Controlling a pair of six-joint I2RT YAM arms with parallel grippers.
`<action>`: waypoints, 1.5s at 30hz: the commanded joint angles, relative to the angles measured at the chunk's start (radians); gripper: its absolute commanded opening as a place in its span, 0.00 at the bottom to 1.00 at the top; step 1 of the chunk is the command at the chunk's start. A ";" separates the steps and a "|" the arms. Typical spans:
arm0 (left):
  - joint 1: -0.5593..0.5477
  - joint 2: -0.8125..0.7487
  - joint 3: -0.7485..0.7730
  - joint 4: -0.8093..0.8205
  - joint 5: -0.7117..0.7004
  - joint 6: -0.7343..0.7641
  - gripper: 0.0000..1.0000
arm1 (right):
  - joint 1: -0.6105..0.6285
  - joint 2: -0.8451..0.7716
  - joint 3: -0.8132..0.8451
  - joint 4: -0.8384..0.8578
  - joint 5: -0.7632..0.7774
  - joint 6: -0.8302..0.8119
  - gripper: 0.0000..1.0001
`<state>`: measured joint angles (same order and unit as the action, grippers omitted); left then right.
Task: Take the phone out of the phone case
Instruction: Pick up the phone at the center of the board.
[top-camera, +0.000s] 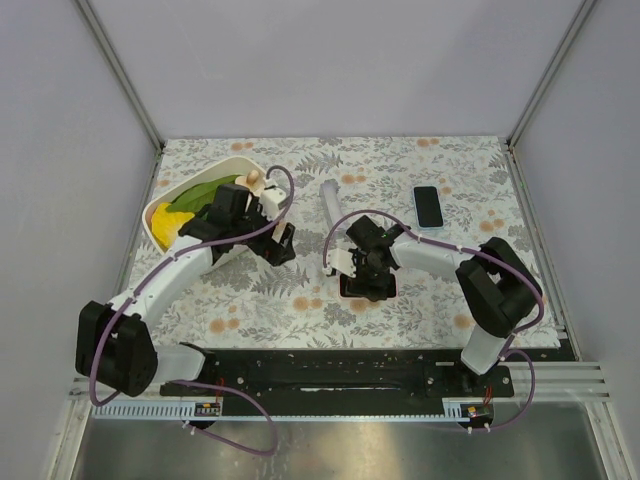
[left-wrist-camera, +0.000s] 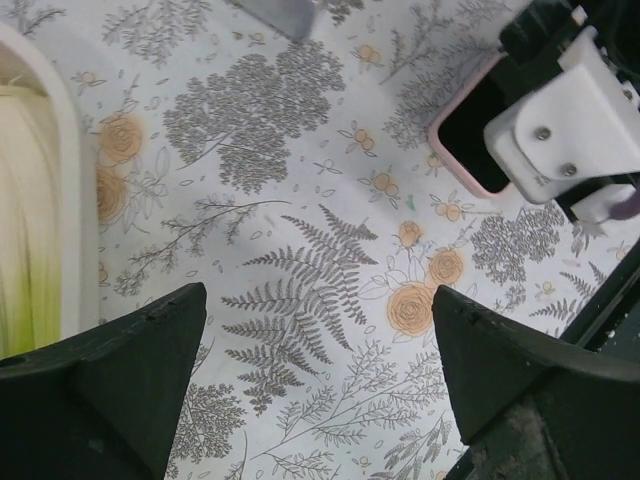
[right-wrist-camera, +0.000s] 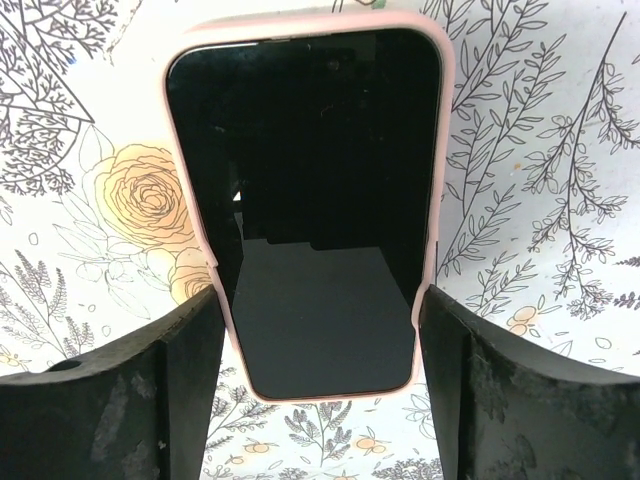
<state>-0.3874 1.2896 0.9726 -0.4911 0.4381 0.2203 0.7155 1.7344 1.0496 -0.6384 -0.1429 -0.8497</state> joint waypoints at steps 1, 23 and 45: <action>0.080 0.022 -0.002 0.111 0.098 -0.097 0.98 | 0.010 -0.025 0.001 0.040 -0.080 0.075 0.14; 0.101 0.327 0.100 0.169 0.499 -0.355 0.94 | 0.009 -0.165 0.082 0.217 -0.090 0.325 0.00; -0.019 0.464 0.202 0.295 0.476 -0.532 0.62 | 0.016 -0.237 0.113 0.287 -0.006 0.462 0.00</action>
<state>-0.3958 1.7374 1.1297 -0.2630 0.8837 -0.2691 0.7166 1.5635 1.1358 -0.4339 -0.1711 -0.4236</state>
